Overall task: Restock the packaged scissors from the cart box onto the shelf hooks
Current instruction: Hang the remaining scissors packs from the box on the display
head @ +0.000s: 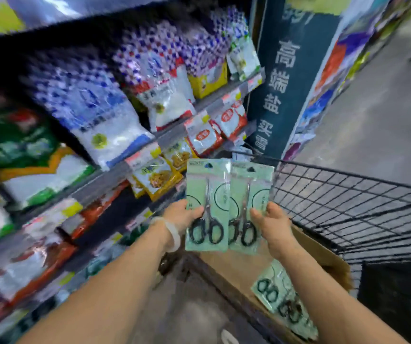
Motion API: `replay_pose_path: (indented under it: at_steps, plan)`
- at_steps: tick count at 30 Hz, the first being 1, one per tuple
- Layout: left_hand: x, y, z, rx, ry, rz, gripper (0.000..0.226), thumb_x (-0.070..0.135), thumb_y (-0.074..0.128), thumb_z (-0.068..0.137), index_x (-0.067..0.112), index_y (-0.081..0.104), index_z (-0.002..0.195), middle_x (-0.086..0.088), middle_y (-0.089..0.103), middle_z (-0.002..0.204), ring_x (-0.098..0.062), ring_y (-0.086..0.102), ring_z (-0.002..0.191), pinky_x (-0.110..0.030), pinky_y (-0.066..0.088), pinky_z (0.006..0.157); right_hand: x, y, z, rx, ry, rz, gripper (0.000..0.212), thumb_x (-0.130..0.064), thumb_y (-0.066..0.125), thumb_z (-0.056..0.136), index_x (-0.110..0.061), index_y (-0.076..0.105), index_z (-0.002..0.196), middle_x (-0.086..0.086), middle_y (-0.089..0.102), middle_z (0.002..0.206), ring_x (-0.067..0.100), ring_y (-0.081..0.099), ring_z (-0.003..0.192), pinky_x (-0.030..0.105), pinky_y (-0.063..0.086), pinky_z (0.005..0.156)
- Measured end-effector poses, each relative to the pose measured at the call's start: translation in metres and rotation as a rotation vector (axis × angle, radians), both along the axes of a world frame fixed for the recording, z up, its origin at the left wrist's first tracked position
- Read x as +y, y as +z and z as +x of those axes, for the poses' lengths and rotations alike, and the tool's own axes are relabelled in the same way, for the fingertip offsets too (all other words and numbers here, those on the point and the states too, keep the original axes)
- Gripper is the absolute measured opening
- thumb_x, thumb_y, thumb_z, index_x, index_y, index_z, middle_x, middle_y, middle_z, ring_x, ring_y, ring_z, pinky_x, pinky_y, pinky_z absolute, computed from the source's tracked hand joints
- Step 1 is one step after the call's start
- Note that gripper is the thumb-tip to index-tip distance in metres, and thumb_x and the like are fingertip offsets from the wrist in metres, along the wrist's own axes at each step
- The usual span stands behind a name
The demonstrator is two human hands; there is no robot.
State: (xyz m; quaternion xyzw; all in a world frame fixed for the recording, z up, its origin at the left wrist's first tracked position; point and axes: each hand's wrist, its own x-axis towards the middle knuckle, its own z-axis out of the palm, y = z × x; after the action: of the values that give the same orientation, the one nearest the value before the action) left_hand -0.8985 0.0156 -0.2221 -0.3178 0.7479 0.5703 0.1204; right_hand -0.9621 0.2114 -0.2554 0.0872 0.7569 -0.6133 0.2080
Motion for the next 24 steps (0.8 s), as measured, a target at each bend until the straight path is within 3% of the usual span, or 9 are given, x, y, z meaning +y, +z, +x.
replay_pose_path:
  at_steps: [4,7,9,12,14,17,20,22,24]
  plan:
    - [-0.057,0.051,0.107,0.114,0.229,0.006,0.030,0.024,0.060,0.091,0.010,0.058,0.118,-0.005,0.059,0.125,-0.027,0.055,0.117,-0.046,0.041,0.105,-0.070,0.057,0.073,0.059,0.178,-0.070,0.048,-0.009,0.059,0.090,0.001,0.043,0.134,0.019,0.047,0.139,0.034,0.046,0.128,0.053,0.038,0.107]
    - [-0.092,0.079,0.208,0.131,0.346,-0.121,0.037,0.025,0.056,0.093,0.007,0.054,0.125,-0.010,0.054,0.132,-0.032,0.051,0.123,-0.046,0.040,0.106,-0.120,0.090,0.149,0.124,0.338,-0.089,0.034,-0.003,0.057,0.090,0.006,0.050,0.122,0.011,0.057,0.126,0.025,0.054,0.114,0.040,0.044,0.101]
    - [-0.109,0.091,0.279,0.117,0.394,-0.188,0.032,0.026,0.056,0.093,0.010,0.057,0.120,-0.013,0.057,0.131,-0.031,0.054,0.120,-0.045,0.043,0.103,-0.150,0.106,0.206,0.115,0.464,-0.112,0.042,-0.004,0.056,0.091,0.006,0.044,0.130,0.002,0.053,0.125,0.018,0.051,0.114,0.029,0.043,0.099]
    - [-0.125,0.101,0.391,0.086,0.570,-0.250,0.038,0.024,0.056,0.093,0.001,0.054,0.123,-0.019,0.058,0.126,-0.034,0.056,0.117,-0.036,0.045,0.098,-0.193,0.119,0.292,0.117,0.665,-0.114,0.052,-0.009,0.057,0.092,0.003,0.038,0.138,0.015,0.044,0.144,0.029,0.043,0.132,0.042,0.034,0.112]
    - [-0.128,0.105,0.462,0.074,0.692,-0.254,0.029,0.026,0.056,0.093,0.006,0.059,0.113,-0.014,0.062,0.118,-0.028,0.059,0.105,-0.031,0.045,0.094,-0.216,0.126,0.348,0.148,0.791,-0.096,0.045,-0.007,0.057,0.091,0.003,0.044,0.133,0.017,0.050,0.138,0.030,0.047,0.128,0.038,0.037,0.108]
    - [-0.127,0.107,0.556,0.039,0.889,-0.247,0.023,0.035,0.054,0.092,0.015,0.057,0.105,-0.004,0.057,0.106,-0.019,0.054,0.095,-0.026,0.038,0.084,-0.250,0.134,0.427,0.201,0.955,-0.070,0.031,-0.004,0.056,0.090,0.000,0.054,0.121,0.025,0.058,0.122,0.041,0.051,0.118,0.047,0.043,0.097]
    - [-0.130,0.112,0.637,0.098,1.054,-0.231,0.016,0.032,0.055,0.092,0.024,0.055,0.078,0.006,0.058,0.087,-0.021,0.057,0.090,-0.033,0.042,0.085,-0.283,0.141,0.498,0.245,1.143,-0.087,0.029,-0.008,0.055,0.091,-0.007,0.055,0.119,0.016,0.060,0.119,0.028,0.057,0.109,0.035,0.047,0.083]
    - [-0.133,0.114,0.682,0.092,1.161,-0.232,0.017,0.031,0.056,0.092,0.023,0.049,0.078,0.005,0.056,0.092,-0.022,0.055,0.095,-0.034,0.045,0.087,-0.305,0.141,0.542,0.260,1.249,-0.081,0.030,-0.011,0.055,0.091,-0.004,0.053,0.121,0.007,0.058,0.111,0.023,0.057,0.106,0.030,0.045,0.083]
    - [-0.139,0.109,0.723,0.096,1.270,-0.207,0.014,0.024,0.058,0.092,0.017,0.051,0.081,-0.005,0.058,0.098,-0.025,0.056,0.095,-0.037,0.048,0.092,-0.328,0.138,0.580,0.280,1.323,-0.067,0.027,-0.013,0.055,0.091,-0.002,0.055,0.116,0.011,0.061,0.110,0.027,0.059,0.105,0.027,0.042,0.078]
